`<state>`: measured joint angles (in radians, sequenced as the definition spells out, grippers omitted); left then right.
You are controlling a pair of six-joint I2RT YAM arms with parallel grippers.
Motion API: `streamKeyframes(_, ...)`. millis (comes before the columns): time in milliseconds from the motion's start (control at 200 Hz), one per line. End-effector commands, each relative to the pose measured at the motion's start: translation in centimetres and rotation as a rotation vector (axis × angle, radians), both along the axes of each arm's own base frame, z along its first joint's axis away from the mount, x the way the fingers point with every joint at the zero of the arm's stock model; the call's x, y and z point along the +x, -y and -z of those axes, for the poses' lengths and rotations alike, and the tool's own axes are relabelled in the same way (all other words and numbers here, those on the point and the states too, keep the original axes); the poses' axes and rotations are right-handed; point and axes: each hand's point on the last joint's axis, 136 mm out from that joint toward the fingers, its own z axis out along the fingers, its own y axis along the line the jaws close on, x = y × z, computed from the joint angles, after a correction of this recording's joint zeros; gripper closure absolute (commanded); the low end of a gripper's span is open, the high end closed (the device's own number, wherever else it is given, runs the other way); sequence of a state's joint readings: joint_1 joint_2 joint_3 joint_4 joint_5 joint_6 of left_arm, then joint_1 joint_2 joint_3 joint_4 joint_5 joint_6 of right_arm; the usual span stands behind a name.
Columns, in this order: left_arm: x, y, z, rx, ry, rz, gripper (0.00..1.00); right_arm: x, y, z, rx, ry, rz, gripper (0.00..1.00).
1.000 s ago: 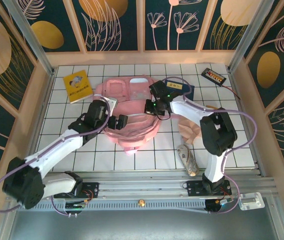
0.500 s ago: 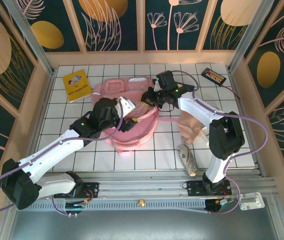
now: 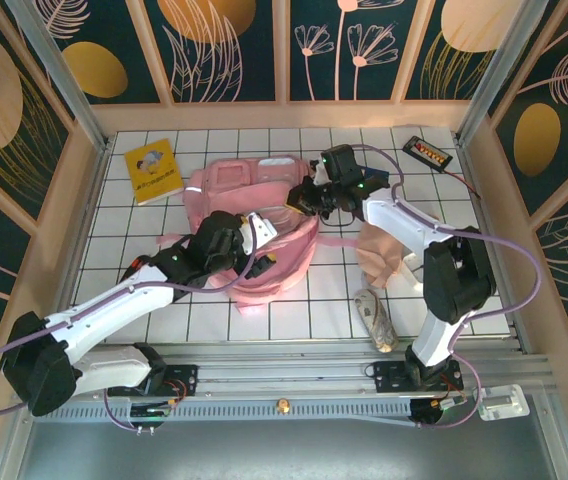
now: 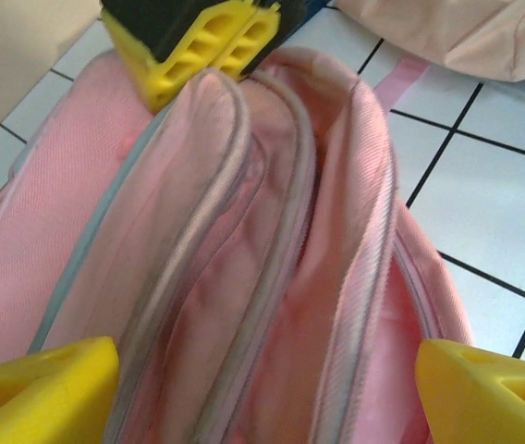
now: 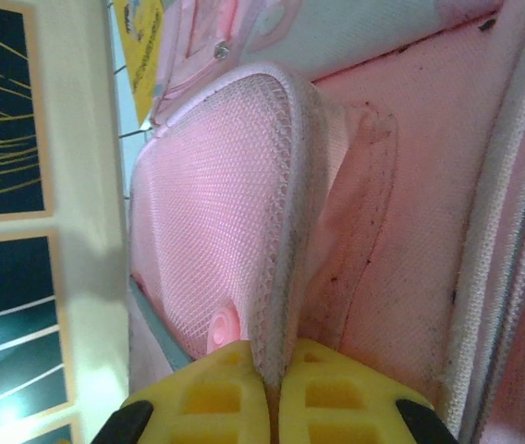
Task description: Pack the student bag
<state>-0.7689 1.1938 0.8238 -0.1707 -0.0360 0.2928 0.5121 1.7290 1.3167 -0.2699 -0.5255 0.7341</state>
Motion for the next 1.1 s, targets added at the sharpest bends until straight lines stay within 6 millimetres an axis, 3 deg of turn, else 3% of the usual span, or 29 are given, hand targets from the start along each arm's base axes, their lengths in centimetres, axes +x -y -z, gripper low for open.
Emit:
streamKeyframes(0,0.6,-0.3,-1.5,-0.07,0.05,-0.062,0.17,0.3,2.0,-1.1,0.02,0.081,0.007,1.0)
streamKeyframes(70,0.3,-0.6,-0.6,-0.046,0.027,-0.062,0.17,0.7,3.1,-1.2,0.073,0.066,0.031,1.0)
streamKeyframes(210,0.4,-1.6,2.0,0.019,-0.01,-0.107,0.19,1.6,3.7,-3.7,0.105,0.11,0.039,1.0)
streamKeyframes(405,0.8,-0.6,2.6,-0.013,-0.005,-0.086,0.22,1.7,2.9,-6.7,0.151,0.138,0.01,1.0)
streamKeyframes(580,-0.4,0.6,4.7,0.031,-0.03,0.011,0.23,1.9,3.0,-6.7,0.153,0.131,0.016,1.0)
streamKeyframes(691,-1.5,1.5,4.4,0.014,-0.011,0.072,0.23,2.4,3.2,-6.4,0.149,0.124,0.023,1.0)
streamKeyframes(1041,-2.0,1.4,6.2,0.091,-0.014,0.072,0.24,2.9,2.7,-7.3,0.211,0.113,0.023,1.0)
streamKeyframes(1096,-1.7,1.2,6.3,0.097,-0.005,0.058,0.29,3.0,2.8,-7.5,0.215,0.113,0.025,1.0)
